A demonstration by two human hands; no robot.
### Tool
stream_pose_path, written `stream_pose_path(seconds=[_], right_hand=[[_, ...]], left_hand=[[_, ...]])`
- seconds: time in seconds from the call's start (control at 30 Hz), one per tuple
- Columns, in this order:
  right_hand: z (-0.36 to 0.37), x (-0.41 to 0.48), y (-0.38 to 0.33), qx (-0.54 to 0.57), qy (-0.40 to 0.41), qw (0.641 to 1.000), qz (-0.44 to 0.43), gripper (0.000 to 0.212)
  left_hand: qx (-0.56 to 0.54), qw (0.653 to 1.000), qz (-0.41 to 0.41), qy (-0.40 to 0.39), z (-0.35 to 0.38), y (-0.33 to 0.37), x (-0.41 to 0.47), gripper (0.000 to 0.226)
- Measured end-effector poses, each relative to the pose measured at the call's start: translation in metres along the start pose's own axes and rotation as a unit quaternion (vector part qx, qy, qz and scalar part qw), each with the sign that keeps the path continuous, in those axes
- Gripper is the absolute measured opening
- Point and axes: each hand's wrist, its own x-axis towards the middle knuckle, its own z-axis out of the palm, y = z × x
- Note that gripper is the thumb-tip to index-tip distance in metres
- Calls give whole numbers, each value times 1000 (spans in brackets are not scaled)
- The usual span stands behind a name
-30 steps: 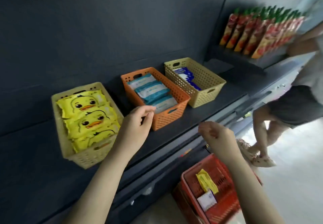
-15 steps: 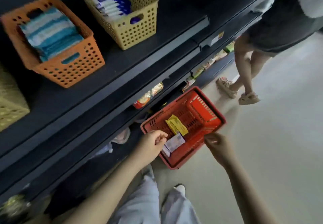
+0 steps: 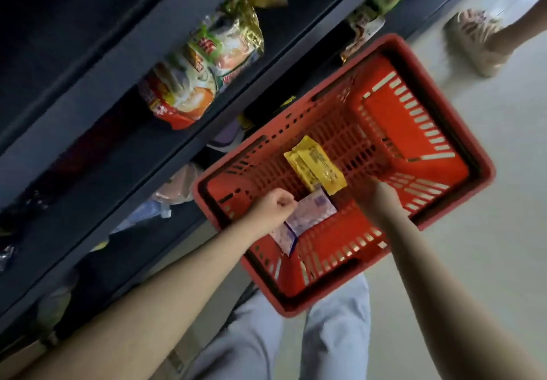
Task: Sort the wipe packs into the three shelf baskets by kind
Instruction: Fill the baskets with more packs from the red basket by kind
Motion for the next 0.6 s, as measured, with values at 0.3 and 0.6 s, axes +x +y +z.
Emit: stream_pose_path(seconds=[0.3, 0.6], right_hand=[[51, 99, 13, -18, -66, 997, -23, 49], [52, 103, 13, 44, -81, 995, 45, 32]], left_hand=[[18, 997, -42, -56, 40, -20, 88, 49], [37, 998, -17, -44, 43, -27, 89, 21]])
